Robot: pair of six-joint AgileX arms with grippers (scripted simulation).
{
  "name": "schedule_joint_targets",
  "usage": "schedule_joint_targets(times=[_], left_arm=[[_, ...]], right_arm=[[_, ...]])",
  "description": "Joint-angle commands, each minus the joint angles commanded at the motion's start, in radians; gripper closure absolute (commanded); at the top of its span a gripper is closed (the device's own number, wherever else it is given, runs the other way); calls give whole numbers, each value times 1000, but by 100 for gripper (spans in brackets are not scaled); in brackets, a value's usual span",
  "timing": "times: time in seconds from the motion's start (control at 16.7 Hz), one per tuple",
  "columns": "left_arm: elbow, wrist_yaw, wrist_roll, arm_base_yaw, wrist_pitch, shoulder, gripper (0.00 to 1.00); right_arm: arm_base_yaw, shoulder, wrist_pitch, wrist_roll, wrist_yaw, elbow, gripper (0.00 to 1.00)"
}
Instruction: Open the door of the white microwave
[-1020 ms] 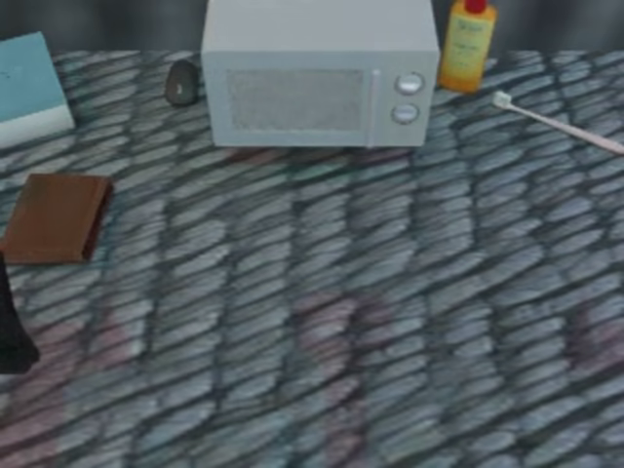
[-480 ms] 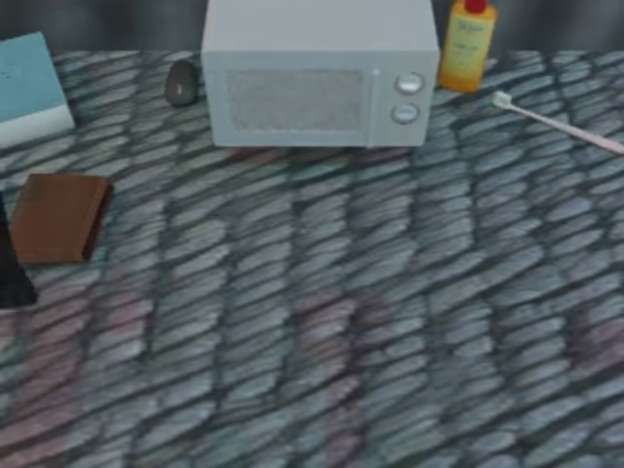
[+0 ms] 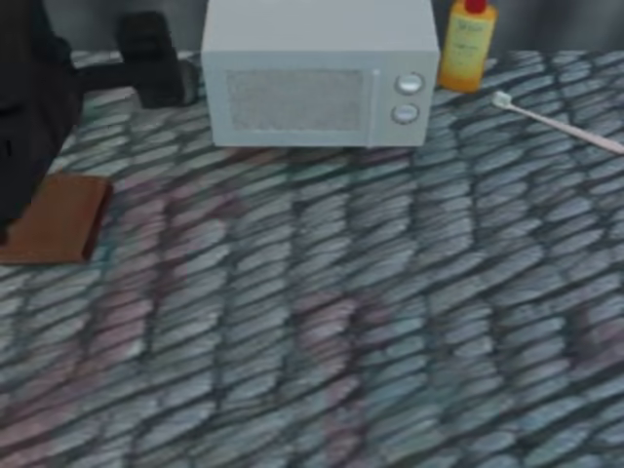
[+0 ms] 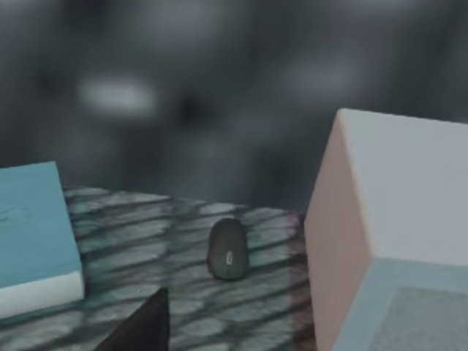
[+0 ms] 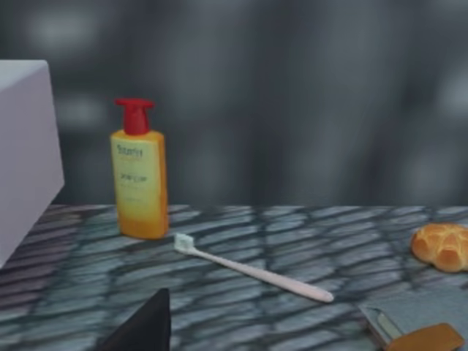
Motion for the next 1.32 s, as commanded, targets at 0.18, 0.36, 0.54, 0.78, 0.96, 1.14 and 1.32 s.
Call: schedule_joint_targets(times=[0.18, 0.36, 0.54, 0.78, 0.96, 1.14, 1.32], left_arm=[[224, -108, -71, -123, -1, 323, 0], [414, -202, -130, -231, -7, 597, 0], [554, -276, -171, -315, -18, 798, 0], [650, -329, -197, -375, -32, 931, 0], [656, -332, -199, -379, -33, 939, 0], [655, -329, -196, -373, -31, 940, 0], [721, -304, -172, -346, -11, 1007, 0]], right_arm=[[0, 0, 0, 0, 0, 0, 0], [0, 0, 0, 0, 0, 0, 0], [0, 0, 0, 0, 0, 0, 0], [0, 0, 0, 0, 0, 0, 0], [0, 0, 0, 0, 0, 0, 0], [0, 0, 0, 0, 0, 0, 0], [0, 0, 0, 0, 0, 0, 0]])
